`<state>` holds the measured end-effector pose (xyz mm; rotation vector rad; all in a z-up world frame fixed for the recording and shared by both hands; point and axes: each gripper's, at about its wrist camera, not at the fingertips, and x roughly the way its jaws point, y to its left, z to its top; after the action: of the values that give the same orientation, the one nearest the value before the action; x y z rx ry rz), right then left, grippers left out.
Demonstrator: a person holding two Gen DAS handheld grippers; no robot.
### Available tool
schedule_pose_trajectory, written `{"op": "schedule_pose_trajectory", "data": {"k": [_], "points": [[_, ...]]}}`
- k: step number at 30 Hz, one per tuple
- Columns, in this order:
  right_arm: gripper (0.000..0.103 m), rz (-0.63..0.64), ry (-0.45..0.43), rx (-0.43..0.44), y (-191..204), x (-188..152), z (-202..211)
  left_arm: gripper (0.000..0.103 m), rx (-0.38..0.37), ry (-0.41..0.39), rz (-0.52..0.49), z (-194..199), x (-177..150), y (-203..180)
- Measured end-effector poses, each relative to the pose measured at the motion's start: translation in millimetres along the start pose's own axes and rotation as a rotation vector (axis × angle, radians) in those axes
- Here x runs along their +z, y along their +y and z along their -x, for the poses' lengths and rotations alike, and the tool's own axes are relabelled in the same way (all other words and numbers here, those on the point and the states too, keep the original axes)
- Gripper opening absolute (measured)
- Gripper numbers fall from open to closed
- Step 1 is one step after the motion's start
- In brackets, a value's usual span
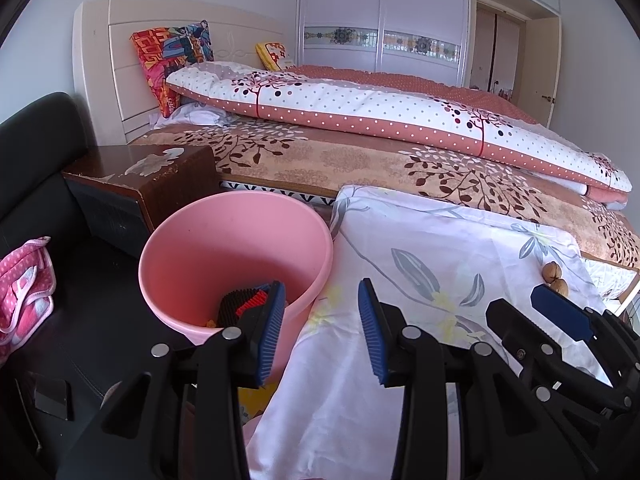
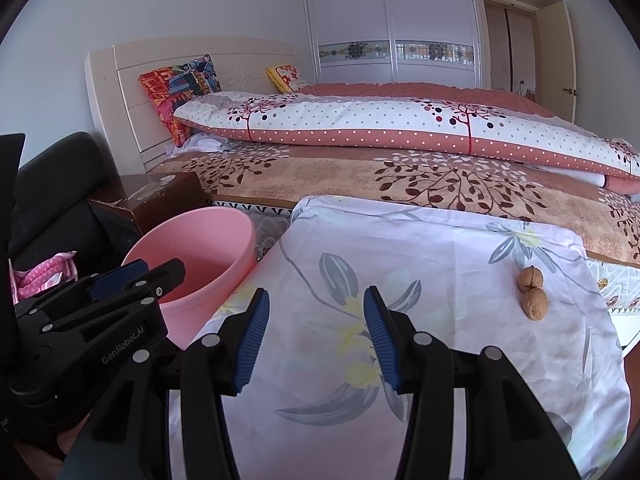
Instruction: Collect trash
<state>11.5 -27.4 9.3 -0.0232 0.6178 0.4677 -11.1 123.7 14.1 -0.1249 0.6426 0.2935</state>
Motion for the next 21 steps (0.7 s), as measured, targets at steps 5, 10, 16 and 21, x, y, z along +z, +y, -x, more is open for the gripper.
{"op": "schedule_pose_trajectory", "data": {"k": [5, 10, 16, 21], "points": [[0.049, -0.008, 0.002, 0.000, -3.3, -0.2, 0.3, 0.038, 0.001, 0.001, -0.002, -0.3, -0.3, -0.6], [0.049, -0.013, 0.006, 0.002, -6.0, 0.3, -0.7, 0.038, 0.002, 0.003, -0.005, -0.7, -0.6, -1.2], [0.049, -0.022, 0.010, 0.002, -8.4, 0.5, -1.6, 0.038, 0.003, 0.010, -0.012, -3.0, -2.2, -3.0], [0.049, -0.020, 0.010, 0.002, -8.4, 0.4, -1.9, 0.038, 0.005, 0.014, -0.012, -4.1, -1.4, -3.2]]}}
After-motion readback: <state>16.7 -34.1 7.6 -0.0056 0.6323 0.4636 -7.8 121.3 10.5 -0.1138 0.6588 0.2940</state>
